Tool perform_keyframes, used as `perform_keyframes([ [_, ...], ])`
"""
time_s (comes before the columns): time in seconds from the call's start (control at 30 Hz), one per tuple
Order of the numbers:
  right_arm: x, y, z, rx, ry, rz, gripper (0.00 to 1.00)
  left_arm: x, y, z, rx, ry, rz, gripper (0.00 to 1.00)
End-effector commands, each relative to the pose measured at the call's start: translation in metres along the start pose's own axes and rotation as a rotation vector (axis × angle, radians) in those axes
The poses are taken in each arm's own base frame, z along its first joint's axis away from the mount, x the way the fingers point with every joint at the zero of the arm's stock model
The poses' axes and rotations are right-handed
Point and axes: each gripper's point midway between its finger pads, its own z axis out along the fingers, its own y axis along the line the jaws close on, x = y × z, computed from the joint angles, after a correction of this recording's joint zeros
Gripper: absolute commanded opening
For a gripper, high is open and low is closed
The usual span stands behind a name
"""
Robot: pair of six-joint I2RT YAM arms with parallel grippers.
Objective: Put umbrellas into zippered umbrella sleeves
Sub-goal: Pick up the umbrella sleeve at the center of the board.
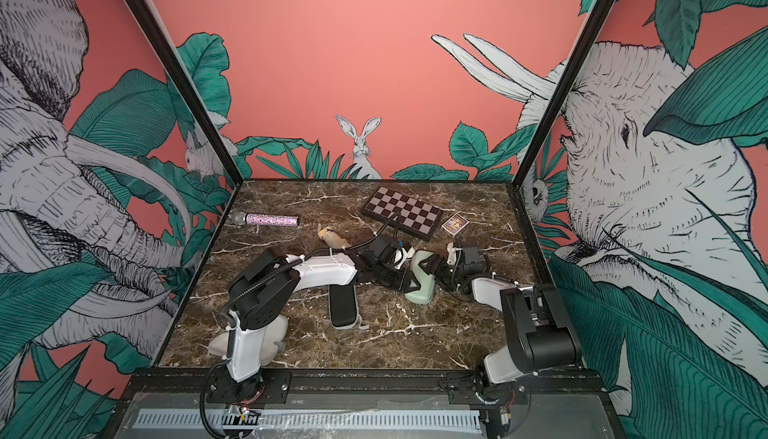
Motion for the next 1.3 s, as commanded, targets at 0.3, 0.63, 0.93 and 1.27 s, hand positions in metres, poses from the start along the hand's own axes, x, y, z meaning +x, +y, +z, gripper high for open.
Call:
perform_keyframes([
  [0.3,0.028,-0.009,0.010,0.001,0.102,0.001,0.26,-0.027,0.030,-0.043,0.080,-0.150,-0.174,0.66],
  [0.63,0.021,0.024,-0.001,-0.151,0.066,0.033,0.19,-0.038,0.040,-0.045,0.194,-0.242,-0.346,0.89],
  [0.93,0.005,0.068,-0.020,-0.301,-0.002,0.087,0.19,-0.039,0.012,-0.042,0.268,-0.255,-0.328,0.86],
  [1.27,-0.003,0.092,-0.037,-0.365,-0.045,0.088,0.18,-0.038,0.005,-0.047,0.313,-0.276,-0.325,0.73],
])
